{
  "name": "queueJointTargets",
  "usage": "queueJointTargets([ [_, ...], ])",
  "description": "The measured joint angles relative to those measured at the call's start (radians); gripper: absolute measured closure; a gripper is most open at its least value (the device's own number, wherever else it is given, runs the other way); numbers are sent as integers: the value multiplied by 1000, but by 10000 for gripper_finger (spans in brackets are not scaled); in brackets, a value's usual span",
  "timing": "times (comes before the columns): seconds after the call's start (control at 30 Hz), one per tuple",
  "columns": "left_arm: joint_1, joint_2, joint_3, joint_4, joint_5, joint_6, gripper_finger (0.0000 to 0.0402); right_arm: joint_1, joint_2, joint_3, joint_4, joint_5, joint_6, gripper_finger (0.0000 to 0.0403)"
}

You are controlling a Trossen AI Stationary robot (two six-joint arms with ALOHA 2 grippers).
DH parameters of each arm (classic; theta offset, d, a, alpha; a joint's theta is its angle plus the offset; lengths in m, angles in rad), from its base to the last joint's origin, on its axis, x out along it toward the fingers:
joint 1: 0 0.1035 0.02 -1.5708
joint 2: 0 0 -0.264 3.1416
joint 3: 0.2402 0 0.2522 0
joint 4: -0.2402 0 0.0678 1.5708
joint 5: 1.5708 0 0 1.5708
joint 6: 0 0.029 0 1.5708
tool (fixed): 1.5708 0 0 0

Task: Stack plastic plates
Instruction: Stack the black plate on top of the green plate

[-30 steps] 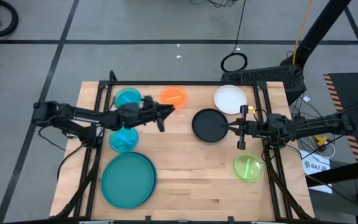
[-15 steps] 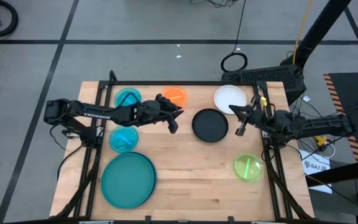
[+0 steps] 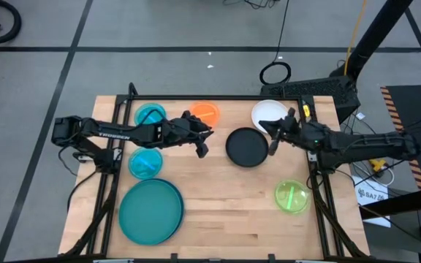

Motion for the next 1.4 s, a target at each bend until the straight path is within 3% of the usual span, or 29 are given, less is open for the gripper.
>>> queueJointTargets([
  [0.2,-6,0,0,-81,0,4,314,-29,93,62,-254,-1,271,403],
  [0.57,-25,0,0,-170,0,3,314,-67,200,39,-712,-59,759,403],
  [0.8,-34,0,0,-170,0,19,314,-63,274,7,-713,-54,869,389],
  [1.2,-34,-1,0,-190,0,22,314,-72,417,7,-641,-54,1004,250],
  [1.4,-34,-1,0,-191,0,30,314,-72,471,7,-606,-52,1023,217],
])
